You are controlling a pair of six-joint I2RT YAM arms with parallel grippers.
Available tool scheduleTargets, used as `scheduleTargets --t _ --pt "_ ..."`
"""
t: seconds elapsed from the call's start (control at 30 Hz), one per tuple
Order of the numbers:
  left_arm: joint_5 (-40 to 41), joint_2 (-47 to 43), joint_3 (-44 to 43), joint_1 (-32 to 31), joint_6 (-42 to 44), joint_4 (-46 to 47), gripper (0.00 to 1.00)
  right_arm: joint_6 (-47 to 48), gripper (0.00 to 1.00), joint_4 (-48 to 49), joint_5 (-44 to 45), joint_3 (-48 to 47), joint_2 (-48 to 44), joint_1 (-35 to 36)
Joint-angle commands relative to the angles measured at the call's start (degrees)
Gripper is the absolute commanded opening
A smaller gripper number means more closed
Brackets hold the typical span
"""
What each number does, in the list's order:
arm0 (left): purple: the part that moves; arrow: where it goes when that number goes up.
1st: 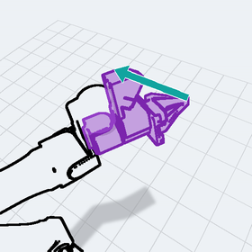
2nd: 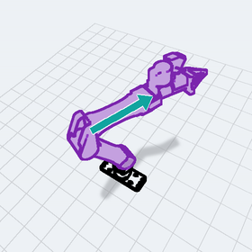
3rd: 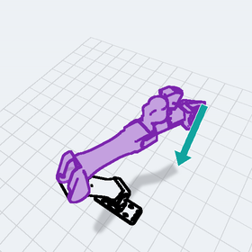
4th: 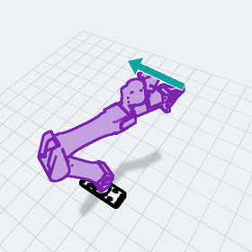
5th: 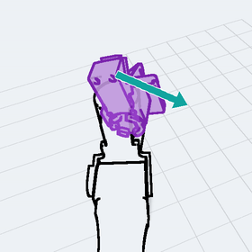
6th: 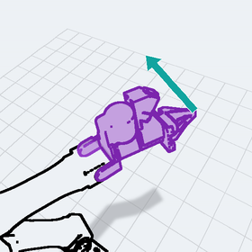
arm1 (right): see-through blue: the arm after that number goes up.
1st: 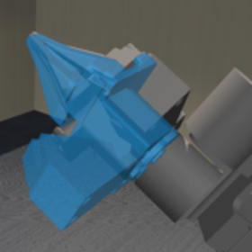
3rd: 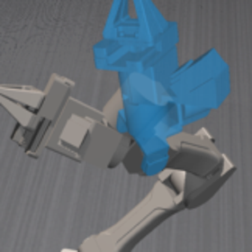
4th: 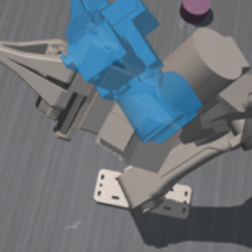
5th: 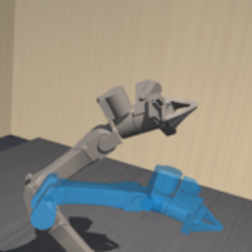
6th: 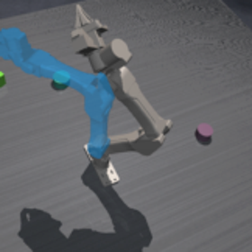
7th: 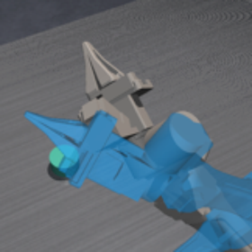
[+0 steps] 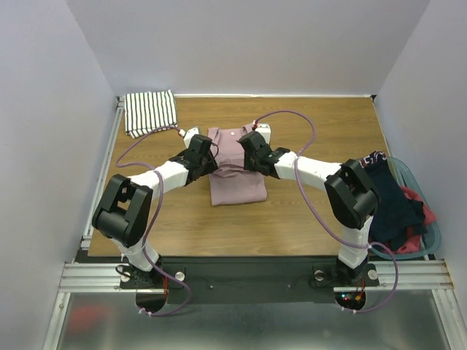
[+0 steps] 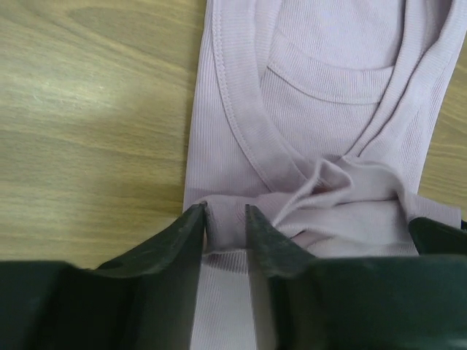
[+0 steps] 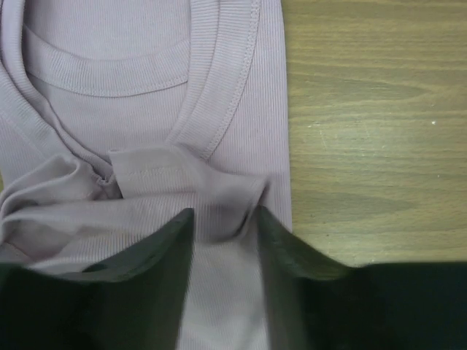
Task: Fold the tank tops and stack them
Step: Fold the tank top
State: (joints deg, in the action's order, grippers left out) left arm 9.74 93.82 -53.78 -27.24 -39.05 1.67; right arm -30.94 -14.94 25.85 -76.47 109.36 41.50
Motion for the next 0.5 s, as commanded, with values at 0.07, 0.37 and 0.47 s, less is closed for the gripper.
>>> scheduleTargets --t 0.07,0.37,0.47 --pt "-0.25 -4.07 -4.05 1.40 1.87 4.13 0.57 1.32 0.63 2.46 2.72 -3.86 -2.83 -0.89" --pt "0.72 -8.39 -3.36 1.67 2.05 2.81 0.63 1.67 0.66 2.37 -1.74 -0.18 -7.58 -0.63" --pt "-0.77 -8.39 -2.04 1.49 0.38 1.67 0.44 0.88 0.59 2.37 -3.87 1.67 -7.94 -0.36"
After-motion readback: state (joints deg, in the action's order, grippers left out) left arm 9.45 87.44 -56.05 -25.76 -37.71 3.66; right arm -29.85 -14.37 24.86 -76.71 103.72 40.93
